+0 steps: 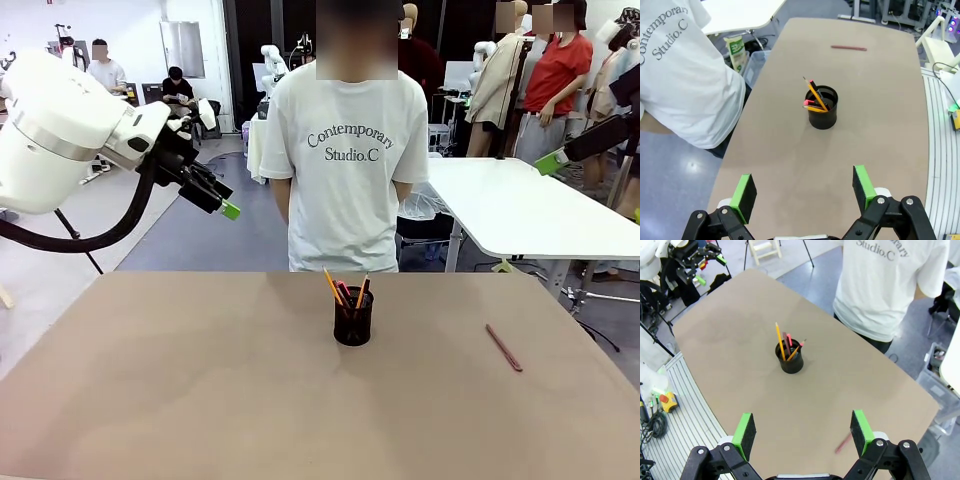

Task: Place the pens into the pen holder.
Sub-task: Pick up a writing instrument from the table and place it into the Pen holder.

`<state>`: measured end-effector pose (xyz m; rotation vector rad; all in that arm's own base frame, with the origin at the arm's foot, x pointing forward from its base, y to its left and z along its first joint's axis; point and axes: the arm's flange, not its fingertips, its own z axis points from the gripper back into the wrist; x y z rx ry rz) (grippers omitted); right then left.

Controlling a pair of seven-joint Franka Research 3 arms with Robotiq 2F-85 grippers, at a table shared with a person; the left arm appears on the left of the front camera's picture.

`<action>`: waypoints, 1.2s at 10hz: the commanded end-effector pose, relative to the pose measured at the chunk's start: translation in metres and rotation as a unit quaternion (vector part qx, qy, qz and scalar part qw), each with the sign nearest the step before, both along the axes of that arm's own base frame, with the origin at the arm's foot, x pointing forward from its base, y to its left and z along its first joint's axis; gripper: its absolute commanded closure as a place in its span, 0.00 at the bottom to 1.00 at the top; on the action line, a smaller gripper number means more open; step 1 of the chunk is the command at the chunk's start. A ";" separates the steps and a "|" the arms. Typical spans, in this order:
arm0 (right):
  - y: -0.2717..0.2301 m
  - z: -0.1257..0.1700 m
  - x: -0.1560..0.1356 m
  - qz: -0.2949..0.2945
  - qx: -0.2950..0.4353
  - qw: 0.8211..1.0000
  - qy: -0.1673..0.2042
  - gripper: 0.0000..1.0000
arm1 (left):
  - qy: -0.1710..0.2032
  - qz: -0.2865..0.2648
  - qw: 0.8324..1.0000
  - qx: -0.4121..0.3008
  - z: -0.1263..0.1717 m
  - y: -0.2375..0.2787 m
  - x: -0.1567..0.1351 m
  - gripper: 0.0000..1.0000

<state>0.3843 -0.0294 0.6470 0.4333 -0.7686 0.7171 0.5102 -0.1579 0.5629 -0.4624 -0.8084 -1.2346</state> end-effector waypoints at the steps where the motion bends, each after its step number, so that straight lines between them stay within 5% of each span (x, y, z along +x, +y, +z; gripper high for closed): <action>1: 0.000 0.000 0.000 0.007 0.013 1.000 -0.007 0.00 | 0.000 0.003 1.000 -0.001 0.001 0.003 0.000 0.00; 8: 0.000 0.000 0.000 0.000 0.000 1.000 0.000 0.00 | 0.000 0.003 1.000 -0.001 0.001 0.003 0.000 0.00; 12: 0.021 -0.053 0.023 -0.147 -0.105 0.978 0.100 0.00 | 0.000 0.003 1.000 -0.001 0.001 0.003 0.000 0.00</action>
